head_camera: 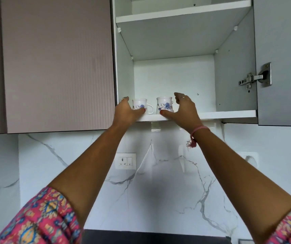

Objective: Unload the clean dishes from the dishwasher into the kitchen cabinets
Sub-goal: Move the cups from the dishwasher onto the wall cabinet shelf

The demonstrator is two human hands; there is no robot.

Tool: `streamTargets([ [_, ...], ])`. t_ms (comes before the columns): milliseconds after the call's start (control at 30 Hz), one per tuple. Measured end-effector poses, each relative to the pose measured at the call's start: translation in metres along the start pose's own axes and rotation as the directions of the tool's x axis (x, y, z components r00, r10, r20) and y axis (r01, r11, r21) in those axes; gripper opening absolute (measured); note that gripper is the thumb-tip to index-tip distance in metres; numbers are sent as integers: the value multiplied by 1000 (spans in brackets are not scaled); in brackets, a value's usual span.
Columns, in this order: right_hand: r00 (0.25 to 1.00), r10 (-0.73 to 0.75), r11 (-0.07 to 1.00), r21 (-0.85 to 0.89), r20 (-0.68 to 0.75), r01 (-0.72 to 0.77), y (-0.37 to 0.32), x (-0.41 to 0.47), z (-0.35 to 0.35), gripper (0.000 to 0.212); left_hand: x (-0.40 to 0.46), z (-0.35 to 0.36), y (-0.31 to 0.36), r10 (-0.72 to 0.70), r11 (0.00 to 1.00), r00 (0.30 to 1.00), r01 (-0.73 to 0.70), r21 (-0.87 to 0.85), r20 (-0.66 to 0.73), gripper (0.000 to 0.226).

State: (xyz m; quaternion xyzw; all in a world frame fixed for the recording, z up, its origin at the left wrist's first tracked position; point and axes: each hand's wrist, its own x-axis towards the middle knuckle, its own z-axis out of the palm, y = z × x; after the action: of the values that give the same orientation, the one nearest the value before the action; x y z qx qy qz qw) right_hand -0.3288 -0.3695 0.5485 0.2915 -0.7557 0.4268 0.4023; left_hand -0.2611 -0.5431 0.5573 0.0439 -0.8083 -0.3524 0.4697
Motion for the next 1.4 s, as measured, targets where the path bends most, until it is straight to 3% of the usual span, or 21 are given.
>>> streamTargets([
  [133,987,79,963,266,-138,-40,0,-54,-11,70,-51,-10,-1,89,991,995,-92,-100,-37,67],
  [300,973,201,902,408,-113,-139,-9,-131,-32,67,-130,-22,3,66,971,997,-56,-234,39,55],
  [567,956,289,879,410,-54,-243,-44,-257,-103,59,-268,-62,24,21,972,984,21,-233,177,52],
  [967,881,469,776,445,70,-448,-77,-419,-212,48,-475,-88,70,-178,932,931,263,-251,318,48],
  [1400,793,568,738,291,220,-609,-22,-601,-428,46,-701,-27,206,-353,825,851,479,-300,389,40],
])
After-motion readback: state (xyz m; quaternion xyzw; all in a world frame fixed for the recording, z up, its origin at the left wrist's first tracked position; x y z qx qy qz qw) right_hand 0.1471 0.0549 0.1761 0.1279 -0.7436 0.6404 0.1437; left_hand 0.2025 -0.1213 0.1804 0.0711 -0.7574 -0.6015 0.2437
